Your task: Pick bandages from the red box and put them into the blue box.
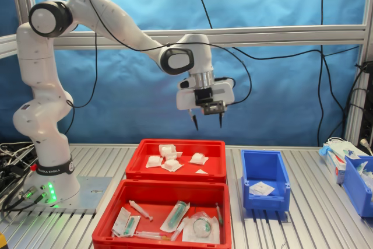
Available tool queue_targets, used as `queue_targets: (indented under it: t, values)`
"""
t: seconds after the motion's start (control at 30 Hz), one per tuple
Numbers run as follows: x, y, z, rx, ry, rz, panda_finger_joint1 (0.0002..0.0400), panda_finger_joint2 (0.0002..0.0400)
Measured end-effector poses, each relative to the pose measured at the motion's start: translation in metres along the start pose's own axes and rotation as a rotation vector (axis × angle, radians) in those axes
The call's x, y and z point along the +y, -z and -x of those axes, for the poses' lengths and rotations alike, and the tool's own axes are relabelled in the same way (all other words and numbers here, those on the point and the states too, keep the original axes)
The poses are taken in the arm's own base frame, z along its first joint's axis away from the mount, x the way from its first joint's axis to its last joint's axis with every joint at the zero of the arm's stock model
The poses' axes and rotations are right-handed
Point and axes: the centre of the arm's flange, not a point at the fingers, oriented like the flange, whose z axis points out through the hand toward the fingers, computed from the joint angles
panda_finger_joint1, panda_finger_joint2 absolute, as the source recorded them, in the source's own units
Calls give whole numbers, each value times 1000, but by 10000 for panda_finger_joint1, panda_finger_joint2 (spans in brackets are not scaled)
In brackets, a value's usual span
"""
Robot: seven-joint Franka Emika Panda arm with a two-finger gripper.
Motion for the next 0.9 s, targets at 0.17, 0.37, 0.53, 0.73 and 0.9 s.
queue_targets:
  t: [0.17,0.37,0.53,0.73,0.9]
  values:
    - [3,-8,-22,31,-13,10,400,400]
    - [-1,-12,-50,56,-49,15,400,400]
    - [-1,-8,-63,49,-79,27,400,400]
    - [0,4,-72,20,-96,37,400,400]
    - [3,16,-76,-4,-86,35,400,400]
